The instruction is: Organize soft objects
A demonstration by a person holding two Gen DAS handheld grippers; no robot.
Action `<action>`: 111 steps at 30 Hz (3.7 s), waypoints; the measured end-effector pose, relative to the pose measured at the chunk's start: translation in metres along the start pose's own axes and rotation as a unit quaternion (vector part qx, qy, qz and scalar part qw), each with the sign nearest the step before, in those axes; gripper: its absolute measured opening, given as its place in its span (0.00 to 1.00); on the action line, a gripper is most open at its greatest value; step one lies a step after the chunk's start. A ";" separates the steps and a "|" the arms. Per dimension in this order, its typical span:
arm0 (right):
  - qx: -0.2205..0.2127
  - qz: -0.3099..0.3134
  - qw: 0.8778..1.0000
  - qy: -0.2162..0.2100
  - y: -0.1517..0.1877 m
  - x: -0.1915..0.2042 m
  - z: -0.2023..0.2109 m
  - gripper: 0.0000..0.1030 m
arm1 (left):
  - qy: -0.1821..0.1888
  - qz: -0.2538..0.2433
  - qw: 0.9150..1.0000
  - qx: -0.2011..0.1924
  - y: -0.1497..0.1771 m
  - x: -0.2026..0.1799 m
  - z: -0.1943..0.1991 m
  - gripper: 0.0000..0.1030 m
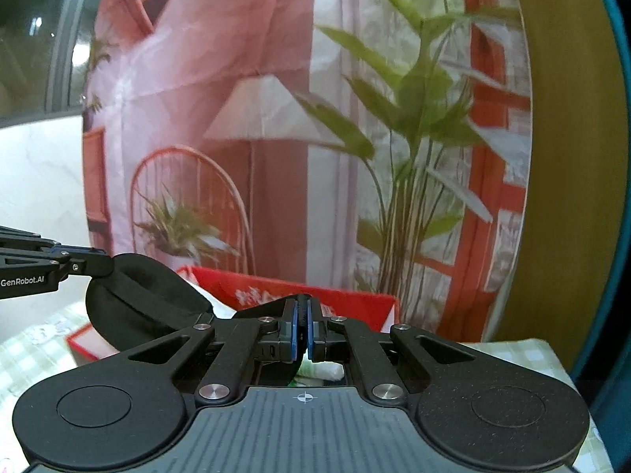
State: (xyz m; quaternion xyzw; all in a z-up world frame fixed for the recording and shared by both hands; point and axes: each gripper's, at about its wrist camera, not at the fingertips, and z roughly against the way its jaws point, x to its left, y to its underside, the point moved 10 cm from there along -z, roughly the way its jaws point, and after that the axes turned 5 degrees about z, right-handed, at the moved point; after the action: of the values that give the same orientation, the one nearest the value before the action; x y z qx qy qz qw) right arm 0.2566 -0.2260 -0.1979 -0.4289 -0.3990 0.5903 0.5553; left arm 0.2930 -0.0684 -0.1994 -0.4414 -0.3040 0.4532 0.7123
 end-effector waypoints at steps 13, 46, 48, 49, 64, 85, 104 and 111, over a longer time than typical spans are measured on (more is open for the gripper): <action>0.075 -0.023 0.997 0.001 0.049 -0.011 -0.041 0.05 | 0.002 0.022 0.997 0.069 0.033 0.018 -0.040 0.08; -0.011 -0.057 0.998 0.032 -0.080 -0.005 0.111 1.00 | -0.039 0.069 0.995 -0.054 -0.069 0.001 0.140 1.00; -0.018 -0.058 0.998 0.032 -0.088 -0.003 0.127 1.00 | -0.047 0.065 0.995 -0.061 -0.073 0.000 0.154 1.00; -0.024 -0.058 0.997 0.035 -0.093 -0.003 0.135 1.00 | -0.053 0.065 0.994 -0.064 -0.075 0.000 0.161 1.00; -0.047 -0.045 0.996 0.061 -0.119 0.011 0.205 1.00 | -0.095 0.058 0.990 -0.089 -0.075 0.001 0.216 1.00; -0.034 -0.042 0.997 0.063 -0.112 0.016 0.204 1.00 | -0.128 0.040 0.984 -0.117 -0.083 0.004 0.233 1.00; -0.038 -0.043 0.996 0.066 -0.111 0.014 0.209 1.00 | -0.125 0.043 0.984 -0.117 -0.082 0.004 0.237 1.00; -0.038 -0.043 0.996 0.066 -0.111 0.014 0.208 1.00 | -0.124 0.042 0.985 -0.115 -0.081 0.004 0.237 1.00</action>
State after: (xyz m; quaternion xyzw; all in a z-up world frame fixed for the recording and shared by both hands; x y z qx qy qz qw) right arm 0.0933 -0.2040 -0.0282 -0.4700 -0.4019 0.5207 0.5886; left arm 0.1281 0.0032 -0.0250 -0.4734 -0.4210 0.4961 0.5937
